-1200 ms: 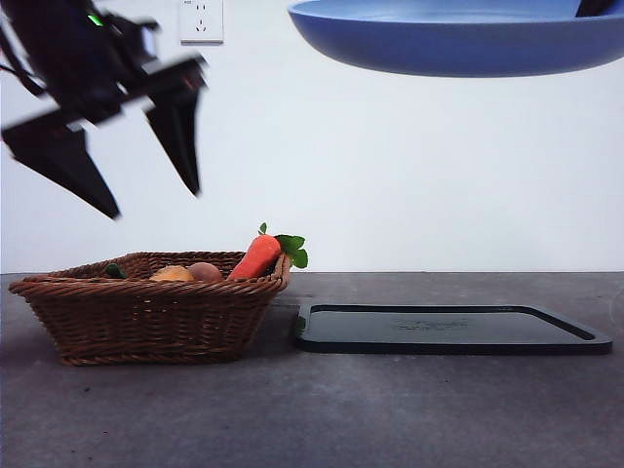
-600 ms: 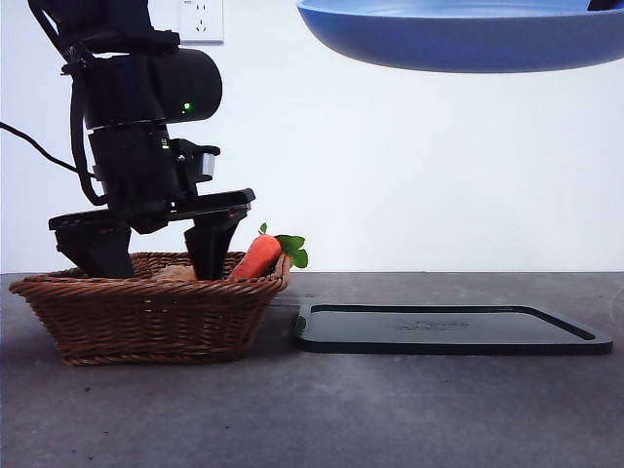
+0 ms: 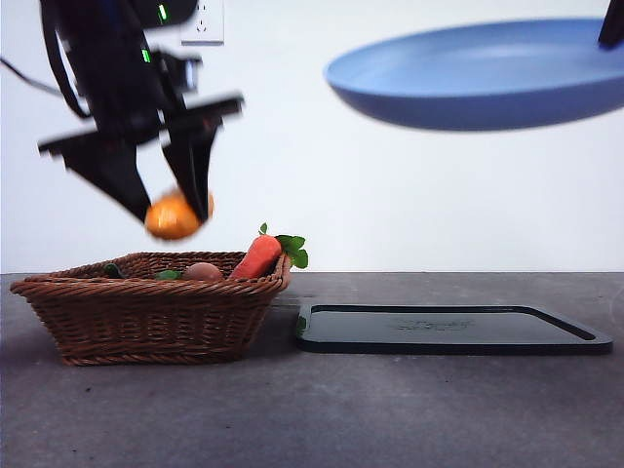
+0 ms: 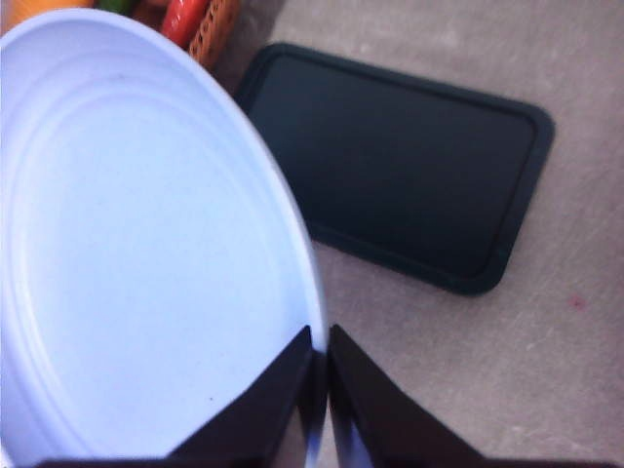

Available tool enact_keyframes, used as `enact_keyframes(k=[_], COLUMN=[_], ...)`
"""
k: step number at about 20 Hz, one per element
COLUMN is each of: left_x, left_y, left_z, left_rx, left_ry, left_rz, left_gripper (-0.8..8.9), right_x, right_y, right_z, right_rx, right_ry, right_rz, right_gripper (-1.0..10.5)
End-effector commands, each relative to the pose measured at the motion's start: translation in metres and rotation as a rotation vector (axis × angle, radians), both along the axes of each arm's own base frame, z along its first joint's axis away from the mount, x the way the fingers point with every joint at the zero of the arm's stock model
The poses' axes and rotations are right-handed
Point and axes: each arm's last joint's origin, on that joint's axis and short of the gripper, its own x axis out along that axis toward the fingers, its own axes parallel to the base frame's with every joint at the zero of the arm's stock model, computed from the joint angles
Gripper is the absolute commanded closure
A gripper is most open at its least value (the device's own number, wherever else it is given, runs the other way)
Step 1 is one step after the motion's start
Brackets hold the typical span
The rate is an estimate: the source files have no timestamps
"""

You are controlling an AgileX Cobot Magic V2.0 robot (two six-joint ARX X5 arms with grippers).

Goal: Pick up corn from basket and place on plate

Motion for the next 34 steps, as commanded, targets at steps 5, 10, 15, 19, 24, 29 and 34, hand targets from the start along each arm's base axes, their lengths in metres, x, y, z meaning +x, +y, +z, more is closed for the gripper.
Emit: enact_keyframes(k=[5,10,15,19,24,29,34], left_x=[-0.050,-0.061,-0.056,-0.053,-0.053,-0.053,-0.053], left_y=[-0.016,-0.055,-0.090,-0.100,-0.105,-0.105,-0.105], left_z=[0.071,0.051,0.014,0.000,-0.009,-0.009,-0.009], left_rx=[-0.251,-0.216,-0.146,-0.120,-0.065,-0.060,-0.059], left_ry=[-0.193,-0.133,-0.049,-0.029,-0.036,-0.039,-0.037], left_rz=[-0.180,-0.330,-0.416,-0.434,-0.420,-0.416,-0.416], left_gripper=[6.34,6.34,6.33,6.25,4.98,4.74,4.74], right_x=[0.074,0.099,0.103,0.103,0.102,0.102,0.102], right_y=[0.027,0.043,0.045,0.045,0.045,0.045,0.045], right_z=[-0.045,-0.071,-0.074,-0.074,-0.074,-0.074,-0.074], right_rx=[0.089,0.141,0.169,0.172,0.186,0.187,0.186], right_ry=[0.177,0.247,0.254,0.255,0.260,0.261,0.262], right_rz=[0.037,0.061,0.068,0.070,0.081,0.081,0.081], right_gripper=[9.4,9.4,9.4,9.4,9.4,9.4,9.4])
